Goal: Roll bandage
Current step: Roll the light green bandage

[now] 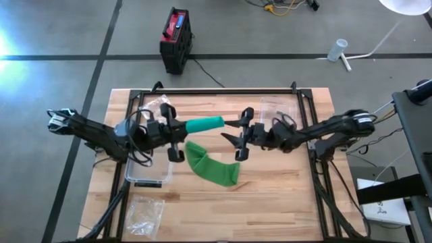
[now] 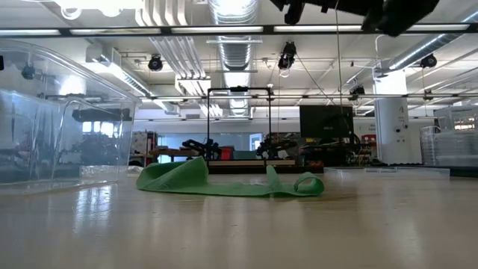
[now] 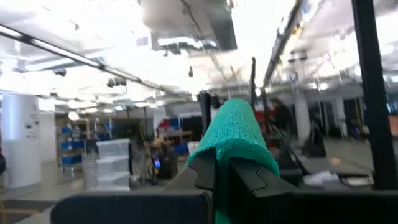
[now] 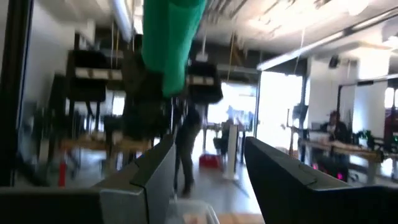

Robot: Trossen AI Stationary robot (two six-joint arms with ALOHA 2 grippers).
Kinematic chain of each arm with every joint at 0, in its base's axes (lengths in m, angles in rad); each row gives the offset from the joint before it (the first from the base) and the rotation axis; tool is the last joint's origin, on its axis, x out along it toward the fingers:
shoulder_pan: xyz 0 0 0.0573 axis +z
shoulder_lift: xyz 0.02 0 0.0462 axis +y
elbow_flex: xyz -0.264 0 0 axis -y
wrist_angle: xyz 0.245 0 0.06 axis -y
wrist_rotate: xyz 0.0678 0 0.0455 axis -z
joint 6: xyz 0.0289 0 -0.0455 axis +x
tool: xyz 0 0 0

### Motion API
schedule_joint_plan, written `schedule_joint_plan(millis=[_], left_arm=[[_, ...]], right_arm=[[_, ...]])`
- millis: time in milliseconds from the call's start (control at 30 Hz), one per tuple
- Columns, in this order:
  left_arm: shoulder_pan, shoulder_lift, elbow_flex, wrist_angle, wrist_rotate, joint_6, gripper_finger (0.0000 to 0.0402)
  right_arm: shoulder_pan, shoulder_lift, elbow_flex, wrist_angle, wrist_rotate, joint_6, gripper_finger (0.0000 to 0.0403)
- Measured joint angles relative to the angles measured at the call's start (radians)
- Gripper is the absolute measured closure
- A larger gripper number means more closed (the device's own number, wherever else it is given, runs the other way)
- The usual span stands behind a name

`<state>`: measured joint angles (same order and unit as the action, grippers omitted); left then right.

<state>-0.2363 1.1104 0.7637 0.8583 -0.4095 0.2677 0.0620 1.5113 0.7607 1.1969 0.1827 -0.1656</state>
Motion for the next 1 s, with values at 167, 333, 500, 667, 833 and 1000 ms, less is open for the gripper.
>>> schedule_joint_plan(millis=[167,333,500,667,833,1000], left_arm=[[0.032,0.002,-0.08,0.092,0.0,-0.005,0.04],[0.04,-0.005,-0.118,0.149,0.0,-0.015,0.04],[0.04,-0.036,-0.136,0.163,0.0,-0.013,0.04],[0.04,-0.038,-0.138,0.162,0.0,-0.012,0.04],[0.041,-0.037,-0.138,0.161,0.0,-0.007,0.04],[0.041,-0.036,-0.138,0.16,0.0,0.001,0.04]], right_arm=[[-0.004,0.123,0.048,0.148,0.0,0.062,0.0218],[-0.005,0.205,0.124,0.142,0.0,0.07,0.0217],[-0.01,0.218,0.174,0.154,0.0,0.091,0.0217],[-0.012,0.246,0.226,0.146,0.0,0.099,0.0217],[-0.033,0.277,0.284,0.139,0.001,0.197,0.0217],[-0.061,0.284,0.318,0.114,-0.002,0.315,0.0219]])
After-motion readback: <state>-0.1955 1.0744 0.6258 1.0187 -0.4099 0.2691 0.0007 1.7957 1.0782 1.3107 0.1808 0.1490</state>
